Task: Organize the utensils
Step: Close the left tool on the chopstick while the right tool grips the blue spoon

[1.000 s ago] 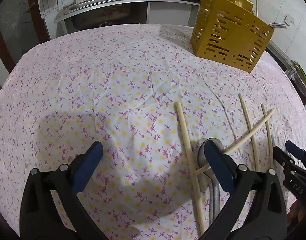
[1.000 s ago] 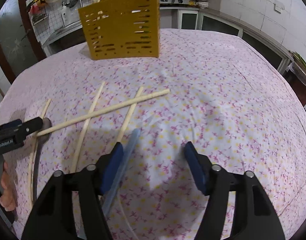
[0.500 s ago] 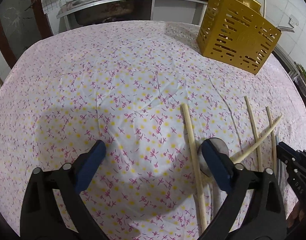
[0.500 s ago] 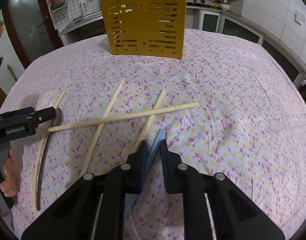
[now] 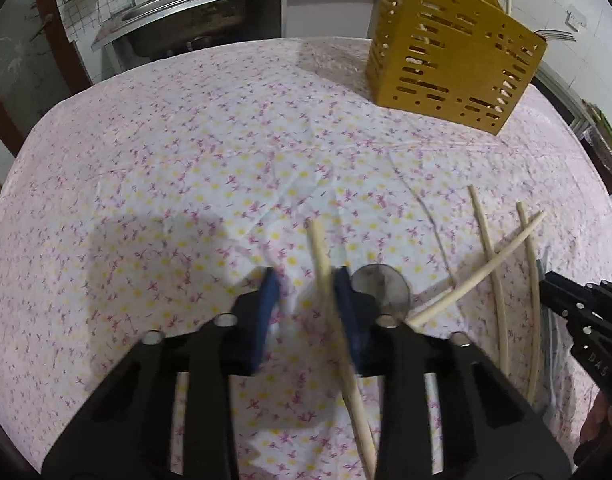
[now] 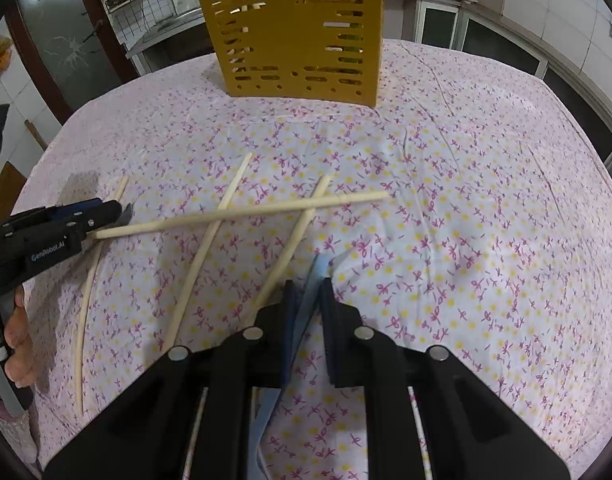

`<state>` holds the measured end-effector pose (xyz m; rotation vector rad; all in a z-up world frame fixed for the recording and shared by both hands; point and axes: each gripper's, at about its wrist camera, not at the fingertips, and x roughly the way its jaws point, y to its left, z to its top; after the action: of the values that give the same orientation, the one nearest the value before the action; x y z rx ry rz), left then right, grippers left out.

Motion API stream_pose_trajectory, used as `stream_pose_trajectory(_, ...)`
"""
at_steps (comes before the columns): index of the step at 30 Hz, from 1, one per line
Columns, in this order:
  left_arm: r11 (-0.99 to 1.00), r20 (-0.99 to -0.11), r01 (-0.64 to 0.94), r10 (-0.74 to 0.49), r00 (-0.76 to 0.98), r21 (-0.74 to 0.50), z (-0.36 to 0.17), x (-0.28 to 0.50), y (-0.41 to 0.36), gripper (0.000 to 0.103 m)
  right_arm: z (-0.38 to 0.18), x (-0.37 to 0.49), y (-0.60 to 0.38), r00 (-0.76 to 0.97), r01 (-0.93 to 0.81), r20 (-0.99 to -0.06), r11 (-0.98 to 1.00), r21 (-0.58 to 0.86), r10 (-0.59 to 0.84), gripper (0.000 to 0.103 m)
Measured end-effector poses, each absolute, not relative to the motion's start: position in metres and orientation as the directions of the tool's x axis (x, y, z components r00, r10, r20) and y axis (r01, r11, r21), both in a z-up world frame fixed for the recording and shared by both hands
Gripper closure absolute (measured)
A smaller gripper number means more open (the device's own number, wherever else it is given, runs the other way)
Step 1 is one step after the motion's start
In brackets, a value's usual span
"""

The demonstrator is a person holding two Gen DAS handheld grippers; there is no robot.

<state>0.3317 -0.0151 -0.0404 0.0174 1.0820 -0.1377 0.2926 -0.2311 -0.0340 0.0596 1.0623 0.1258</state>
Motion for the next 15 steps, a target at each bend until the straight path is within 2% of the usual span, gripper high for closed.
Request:
stream_pose_trajectory(4, 0.988, -0.881, 0.113, -0.145, 0.451, -0.105, -0.039, 0.328, -0.005, 0.085, -0.034, 0.291, -0.235, 0.486, -0.079, -0.861, 0.989, 0.128, 0.150, 0.090)
stream_pose_trajectory(10, 0.986, -0.895, 0.110, -0.162, 0.416, -0.127, -0.039, 0.334, -0.005, 0.085, -0.034, 0.297, -0.233, 0.456, -0.086, -0.876, 0.987, 0.133, 0.158, 0.090)
stream_pose_trajectory(15, 0.988, -0.898, 0.130, -0.129, 0.421, -0.081, -0.041, 0.337, -0.018, 0.085, -0.035, 0.302, -0.233, 0.448, -0.076, -0.879, 0.987, 0.143, 0.162, 0.090)
